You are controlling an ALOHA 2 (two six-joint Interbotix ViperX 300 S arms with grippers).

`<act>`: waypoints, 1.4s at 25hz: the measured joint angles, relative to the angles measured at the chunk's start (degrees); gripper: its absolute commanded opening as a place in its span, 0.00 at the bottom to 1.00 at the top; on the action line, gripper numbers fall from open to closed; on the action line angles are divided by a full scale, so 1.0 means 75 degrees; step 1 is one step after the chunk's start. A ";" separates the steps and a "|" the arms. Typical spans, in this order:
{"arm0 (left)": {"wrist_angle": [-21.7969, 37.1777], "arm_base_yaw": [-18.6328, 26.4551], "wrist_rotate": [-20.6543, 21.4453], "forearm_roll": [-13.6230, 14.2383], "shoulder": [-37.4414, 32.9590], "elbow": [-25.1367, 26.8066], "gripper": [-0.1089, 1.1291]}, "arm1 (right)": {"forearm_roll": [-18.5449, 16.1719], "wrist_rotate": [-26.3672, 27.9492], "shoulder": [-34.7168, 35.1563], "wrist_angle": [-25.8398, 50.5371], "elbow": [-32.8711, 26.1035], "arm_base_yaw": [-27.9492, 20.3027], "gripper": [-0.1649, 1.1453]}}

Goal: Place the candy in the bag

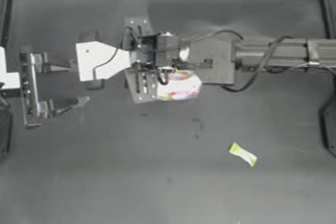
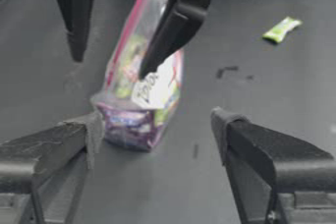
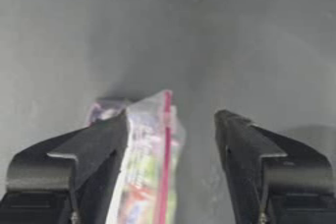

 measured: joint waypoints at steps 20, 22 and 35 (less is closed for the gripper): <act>0.0023 0.0000 0.0000 0.0000 0.0000 0.0000 0.87 | 0.0000 0.0012 0.0117 -0.0012 -0.0047 0.0000 0.77; 0.0023 0.0000 0.0000 0.0000 0.0000 0.0000 0.87 | 0.0012 0.0012 0.0129 0.0000 -0.0059 0.0000 0.76; 0.0023 0.0012 0.0000 0.0000 0.0000 0.0094 0.87 | 0.0035 0.0000 0.0141 0.0059 -0.0141 -0.0012 0.69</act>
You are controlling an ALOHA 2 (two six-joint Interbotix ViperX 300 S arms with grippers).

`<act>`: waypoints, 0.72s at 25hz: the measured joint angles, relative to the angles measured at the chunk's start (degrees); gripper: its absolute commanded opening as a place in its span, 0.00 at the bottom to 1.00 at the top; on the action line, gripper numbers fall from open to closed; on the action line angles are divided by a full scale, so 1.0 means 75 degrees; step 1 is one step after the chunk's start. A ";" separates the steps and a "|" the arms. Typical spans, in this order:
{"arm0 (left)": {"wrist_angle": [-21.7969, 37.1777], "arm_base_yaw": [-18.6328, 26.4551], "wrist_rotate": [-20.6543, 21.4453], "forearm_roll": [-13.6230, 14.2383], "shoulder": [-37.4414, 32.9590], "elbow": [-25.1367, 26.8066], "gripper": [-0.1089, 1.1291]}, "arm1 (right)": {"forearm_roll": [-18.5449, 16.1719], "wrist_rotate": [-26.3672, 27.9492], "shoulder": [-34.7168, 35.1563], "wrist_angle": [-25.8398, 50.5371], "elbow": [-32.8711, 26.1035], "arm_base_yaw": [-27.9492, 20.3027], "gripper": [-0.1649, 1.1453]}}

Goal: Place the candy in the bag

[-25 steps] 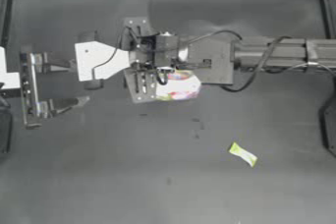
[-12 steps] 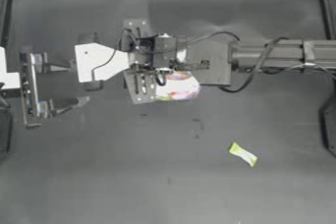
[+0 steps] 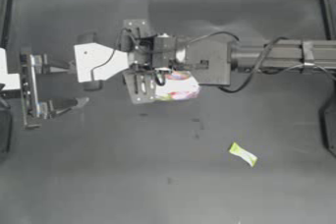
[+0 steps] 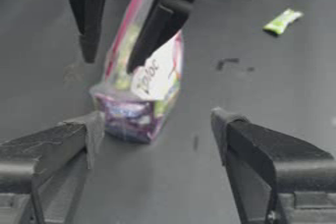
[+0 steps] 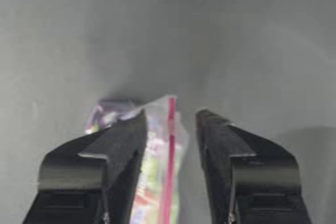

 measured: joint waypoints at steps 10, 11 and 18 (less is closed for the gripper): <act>0.0000 0.0000 0.0000 0.0000 0.0000 0.0000 0.87 | 0.0023 0.0000 0.0047 0.0094 -0.0059 0.0023 0.68; 0.0000 0.0000 0.0000 0.0000 0.0000 0.0012 0.87 | 0.0023 0.0000 0.0047 0.0094 -0.0059 0.0023 0.67; 0.0000 0.0000 0.0000 0.0000 0.0000 0.0000 0.87 | 0.0023 0.0000 0.0047 0.0129 -0.0059 0.0023 0.58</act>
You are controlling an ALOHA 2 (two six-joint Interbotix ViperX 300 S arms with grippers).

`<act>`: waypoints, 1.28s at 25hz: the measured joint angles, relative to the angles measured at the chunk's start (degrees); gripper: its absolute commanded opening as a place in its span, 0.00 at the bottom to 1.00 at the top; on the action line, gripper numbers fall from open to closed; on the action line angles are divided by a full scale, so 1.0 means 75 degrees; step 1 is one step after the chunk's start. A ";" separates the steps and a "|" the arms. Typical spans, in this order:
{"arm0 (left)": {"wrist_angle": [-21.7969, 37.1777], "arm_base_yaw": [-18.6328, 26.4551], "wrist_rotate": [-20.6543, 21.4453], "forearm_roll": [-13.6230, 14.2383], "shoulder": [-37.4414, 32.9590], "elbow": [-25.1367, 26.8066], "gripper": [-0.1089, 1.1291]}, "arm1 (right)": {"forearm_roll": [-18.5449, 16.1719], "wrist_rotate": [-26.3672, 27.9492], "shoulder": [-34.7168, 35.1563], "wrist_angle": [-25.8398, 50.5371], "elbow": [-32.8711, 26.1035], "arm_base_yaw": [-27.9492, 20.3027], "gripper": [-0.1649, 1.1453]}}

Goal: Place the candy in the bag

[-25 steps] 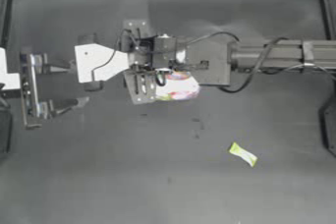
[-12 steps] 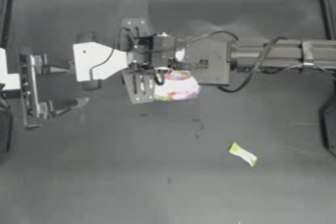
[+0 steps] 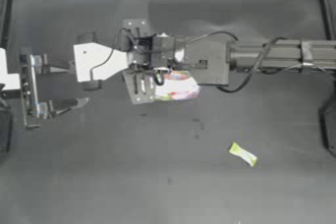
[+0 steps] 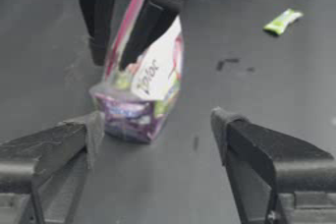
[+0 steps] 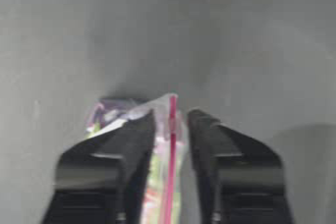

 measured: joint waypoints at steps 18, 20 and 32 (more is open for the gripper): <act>0.0000 0.0000 0.0000 0.0000 0.0000 0.0000 0.87 | -0.0035 0.0012 0.0012 0.0047 -0.0059 0.0012 0.36; -0.0012 0.0000 0.0000 0.0000 0.0000 0.0000 0.87 | -0.0047 0.0012 0.0012 0.0047 -0.0070 0.0012 0.36; 0.0000 0.0000 0.0000 0.0000 0.0000 0.0000 0.87 | -0.0012 0.0023 0.0012 0.0117 -0.0082 0.0012 0.29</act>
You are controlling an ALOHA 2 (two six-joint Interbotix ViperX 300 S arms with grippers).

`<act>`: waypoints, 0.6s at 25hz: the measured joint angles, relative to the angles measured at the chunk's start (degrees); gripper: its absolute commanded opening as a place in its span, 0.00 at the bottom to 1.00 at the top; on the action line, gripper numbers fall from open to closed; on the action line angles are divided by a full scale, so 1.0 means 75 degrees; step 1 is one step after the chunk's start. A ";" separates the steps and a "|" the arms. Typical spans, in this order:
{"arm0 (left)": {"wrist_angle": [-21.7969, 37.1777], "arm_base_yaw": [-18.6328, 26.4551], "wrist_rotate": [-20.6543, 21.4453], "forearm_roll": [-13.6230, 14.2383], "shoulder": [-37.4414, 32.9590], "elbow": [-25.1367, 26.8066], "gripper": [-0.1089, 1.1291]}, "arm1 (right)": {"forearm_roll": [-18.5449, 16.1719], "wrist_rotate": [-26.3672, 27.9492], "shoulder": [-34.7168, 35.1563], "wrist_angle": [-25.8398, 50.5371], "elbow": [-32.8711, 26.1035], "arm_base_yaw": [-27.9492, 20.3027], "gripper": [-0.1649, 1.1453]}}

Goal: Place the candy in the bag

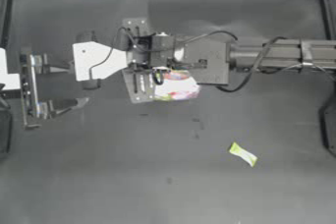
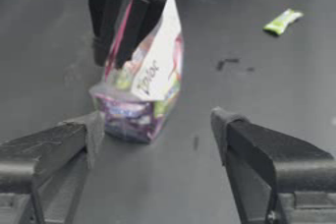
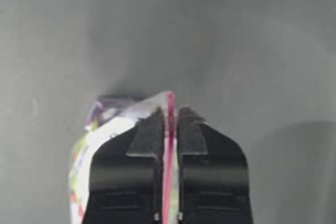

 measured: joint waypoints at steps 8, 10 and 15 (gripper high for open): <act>-0.0012 0.0000 0.0000 0.0000 0.0000 0.0000 0.87 | 0.0012 0.0000 -0.0023 0.0000 0.0000 0.0023 0.28; -0.0012 0.0000 0.0000 0.0000 0.0000 0.0000 0.87 | 0.0012 0.0000 -0.0035 0.0000 0.0012 0.0023 0.28; -0.0188 0.0000 0.0000 0.0000 0.0164 0.0012 0.87 | 0.0012 0.0000 -0.0059 -0.0023 0.0035 0.0012 0.25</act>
